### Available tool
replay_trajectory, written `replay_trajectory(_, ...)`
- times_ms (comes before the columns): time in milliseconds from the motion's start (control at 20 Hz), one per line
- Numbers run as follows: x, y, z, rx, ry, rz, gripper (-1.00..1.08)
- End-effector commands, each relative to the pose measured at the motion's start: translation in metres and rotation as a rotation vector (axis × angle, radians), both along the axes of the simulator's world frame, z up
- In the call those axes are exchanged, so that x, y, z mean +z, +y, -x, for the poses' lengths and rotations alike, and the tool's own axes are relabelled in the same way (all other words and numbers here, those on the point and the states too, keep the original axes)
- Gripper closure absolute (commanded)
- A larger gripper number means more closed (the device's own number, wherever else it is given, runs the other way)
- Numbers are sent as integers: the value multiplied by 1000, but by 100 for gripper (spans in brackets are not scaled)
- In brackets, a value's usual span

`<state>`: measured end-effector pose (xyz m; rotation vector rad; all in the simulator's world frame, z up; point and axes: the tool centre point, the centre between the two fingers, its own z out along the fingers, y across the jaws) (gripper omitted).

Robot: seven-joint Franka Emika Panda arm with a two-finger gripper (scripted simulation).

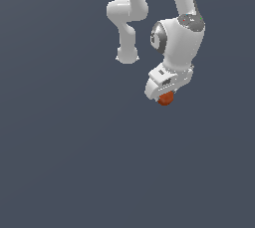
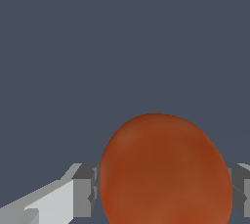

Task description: Pick up the object and move it to a goal position.

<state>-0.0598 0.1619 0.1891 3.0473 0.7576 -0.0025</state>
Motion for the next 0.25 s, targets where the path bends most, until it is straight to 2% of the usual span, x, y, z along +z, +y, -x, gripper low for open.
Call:
replay_trajectory(0,8,9,6,-2,-1,-1,108)
replay_trajectory(200,12,15,9,-2,-1,-1,108)
